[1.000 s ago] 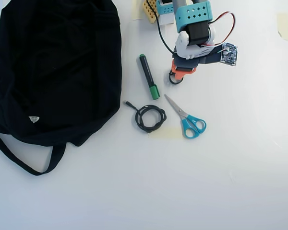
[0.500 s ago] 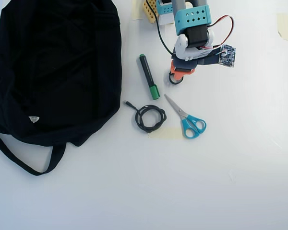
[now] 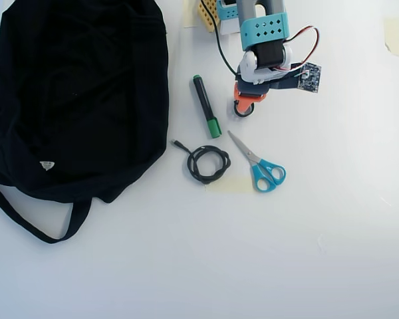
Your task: Put the bike light into the black bag
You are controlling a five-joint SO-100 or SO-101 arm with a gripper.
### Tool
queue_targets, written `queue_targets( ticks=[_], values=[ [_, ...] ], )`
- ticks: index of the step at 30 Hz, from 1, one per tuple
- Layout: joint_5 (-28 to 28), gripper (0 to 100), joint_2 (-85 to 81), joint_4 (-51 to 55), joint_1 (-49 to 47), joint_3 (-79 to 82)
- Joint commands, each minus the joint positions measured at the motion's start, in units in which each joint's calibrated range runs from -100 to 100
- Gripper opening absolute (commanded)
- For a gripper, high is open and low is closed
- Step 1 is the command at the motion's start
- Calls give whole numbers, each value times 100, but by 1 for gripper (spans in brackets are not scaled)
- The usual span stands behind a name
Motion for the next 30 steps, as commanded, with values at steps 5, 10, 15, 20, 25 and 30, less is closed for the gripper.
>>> queue_targets(
  ticks=[5,10,15,20,25,30],
  values=[
    [29,27,-4,-169,18,53],
    [29,27,245,-324,40,44],
    [29,27,402,-453,33,44],
    [34,27,394,-453,25,98],
    [34,27,378,-436,-12,107],
    [34,27,378,-410,-19,107]
  ],
)
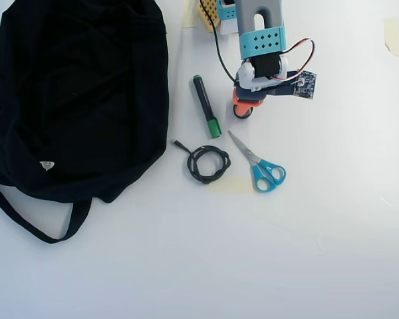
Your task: Put the bike light into the black bag
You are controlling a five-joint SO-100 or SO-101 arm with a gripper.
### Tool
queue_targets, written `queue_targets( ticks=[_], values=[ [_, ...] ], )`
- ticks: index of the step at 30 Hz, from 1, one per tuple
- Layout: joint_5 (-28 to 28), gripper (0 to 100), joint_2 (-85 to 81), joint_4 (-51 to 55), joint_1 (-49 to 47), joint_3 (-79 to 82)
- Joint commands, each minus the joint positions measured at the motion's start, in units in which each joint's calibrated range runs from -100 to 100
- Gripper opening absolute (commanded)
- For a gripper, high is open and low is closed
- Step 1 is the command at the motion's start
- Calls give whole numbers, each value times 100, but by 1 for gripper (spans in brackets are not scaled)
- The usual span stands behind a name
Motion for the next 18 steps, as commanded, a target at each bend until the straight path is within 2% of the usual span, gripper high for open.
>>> queue_targets(
  ticks=[1,18],
  values=[
    [34,27,-46,10,-41,-19],
    [103,27,87,-196,-41,268]
  ],
)
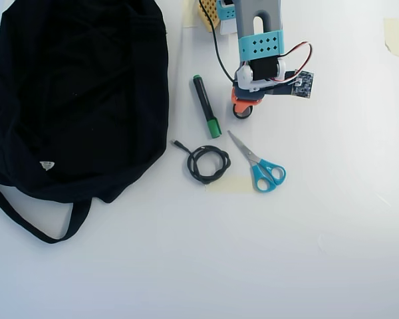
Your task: Put the bike light into the black bag
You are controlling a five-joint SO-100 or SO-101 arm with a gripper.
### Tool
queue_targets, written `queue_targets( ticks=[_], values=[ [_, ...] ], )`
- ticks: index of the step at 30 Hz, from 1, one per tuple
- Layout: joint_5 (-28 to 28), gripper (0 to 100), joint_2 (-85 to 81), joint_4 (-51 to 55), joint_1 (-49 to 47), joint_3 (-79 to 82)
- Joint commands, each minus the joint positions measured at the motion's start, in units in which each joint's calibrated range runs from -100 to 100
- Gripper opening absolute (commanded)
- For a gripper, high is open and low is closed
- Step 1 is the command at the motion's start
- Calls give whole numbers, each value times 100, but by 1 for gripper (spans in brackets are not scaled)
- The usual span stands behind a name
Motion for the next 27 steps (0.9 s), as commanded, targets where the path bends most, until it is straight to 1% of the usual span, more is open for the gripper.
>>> queue_targets(
  ticks=[1,5,7,9,13,14,27],
  values=[
    [39,27,-21,-222,-49,135],
    [39,27,-21,-377,-49,225],
    [39,25,-21,-377,-49,225],
    [39,19,-21,-377,-49,225],
    [39,4,-21,-377,-49,225],
    [39,2,-21,-377,-49,216],
    [-29,2,-137,-300,-49,153]
  ],
)
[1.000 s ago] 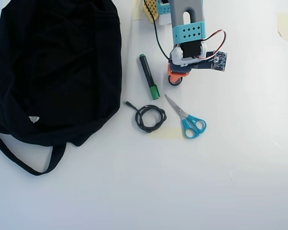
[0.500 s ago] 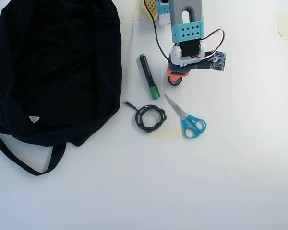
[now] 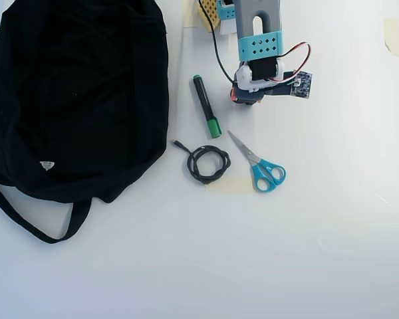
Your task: Put the bike light into the black bag
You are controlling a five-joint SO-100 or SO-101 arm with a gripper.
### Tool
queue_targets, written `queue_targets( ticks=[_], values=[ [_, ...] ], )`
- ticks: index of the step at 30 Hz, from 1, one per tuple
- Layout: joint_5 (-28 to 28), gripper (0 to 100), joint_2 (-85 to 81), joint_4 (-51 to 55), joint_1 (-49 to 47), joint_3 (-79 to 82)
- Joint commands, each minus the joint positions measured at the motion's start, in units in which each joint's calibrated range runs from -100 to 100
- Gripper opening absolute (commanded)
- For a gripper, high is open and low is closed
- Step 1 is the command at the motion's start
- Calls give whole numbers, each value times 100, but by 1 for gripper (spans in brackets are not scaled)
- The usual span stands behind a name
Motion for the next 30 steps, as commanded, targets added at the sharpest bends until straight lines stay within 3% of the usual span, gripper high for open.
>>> queue_targets(
  ticks=[1,30],
  values=[
    [-24,2,-137,87,-41,-92],
    [-124,2,-137,1499,-41,-1476]
  ],
)
